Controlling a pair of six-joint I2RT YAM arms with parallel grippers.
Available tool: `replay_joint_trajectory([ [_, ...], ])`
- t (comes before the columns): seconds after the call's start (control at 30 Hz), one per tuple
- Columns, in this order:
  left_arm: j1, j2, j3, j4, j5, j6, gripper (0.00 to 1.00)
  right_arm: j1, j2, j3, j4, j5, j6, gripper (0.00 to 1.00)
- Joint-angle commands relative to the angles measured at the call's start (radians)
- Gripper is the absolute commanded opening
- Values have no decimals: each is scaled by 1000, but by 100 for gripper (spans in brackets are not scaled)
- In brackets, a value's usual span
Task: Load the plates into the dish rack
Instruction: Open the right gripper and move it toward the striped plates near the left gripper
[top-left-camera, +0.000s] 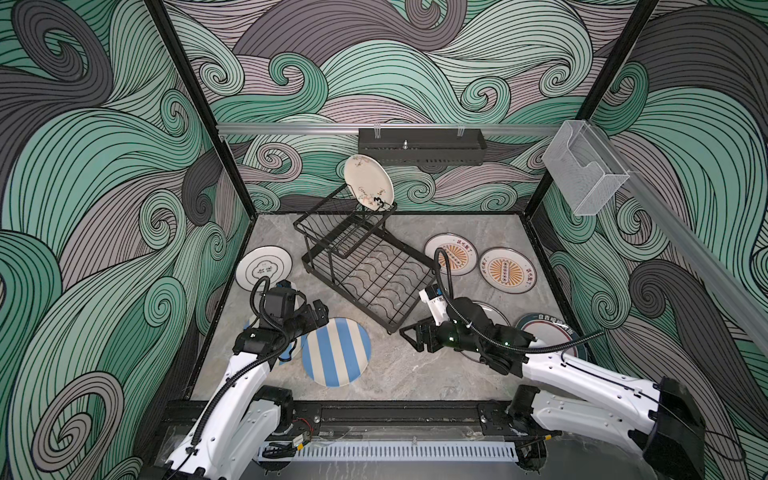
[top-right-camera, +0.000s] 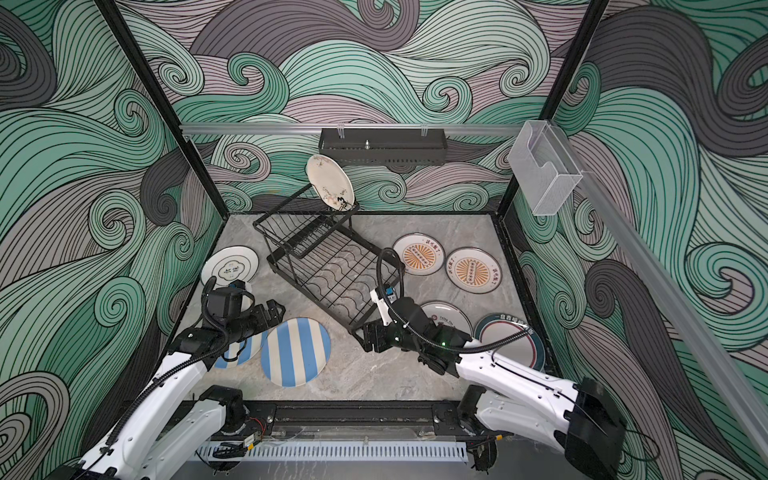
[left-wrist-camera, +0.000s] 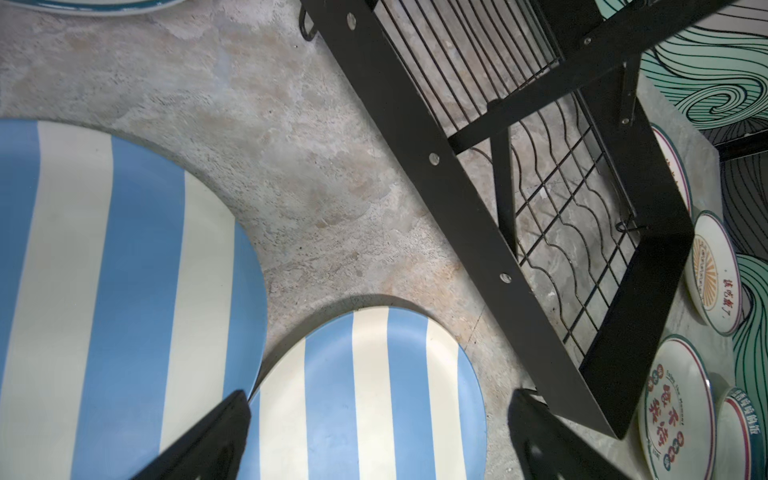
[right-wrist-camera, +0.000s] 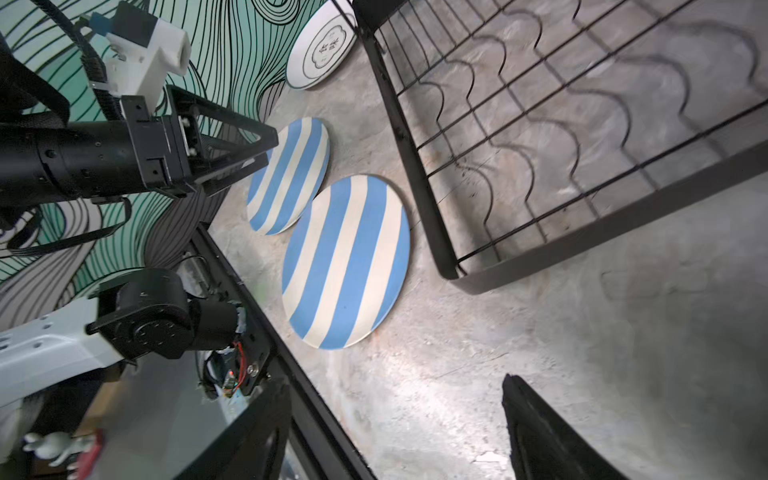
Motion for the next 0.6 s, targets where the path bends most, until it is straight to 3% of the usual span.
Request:
replay_joint_trajectory([
  [0.0,3,-19,-2,9,25,-28,99,56,50,-19,155,2,195,78],
  [0.2,3,-41,-50,16,21,-33,99,143,202,6,162,-30,263,80],
  [0.57,3,-40,-126,38,26,-73,99,158,427,149,138,-127,277,81],
])
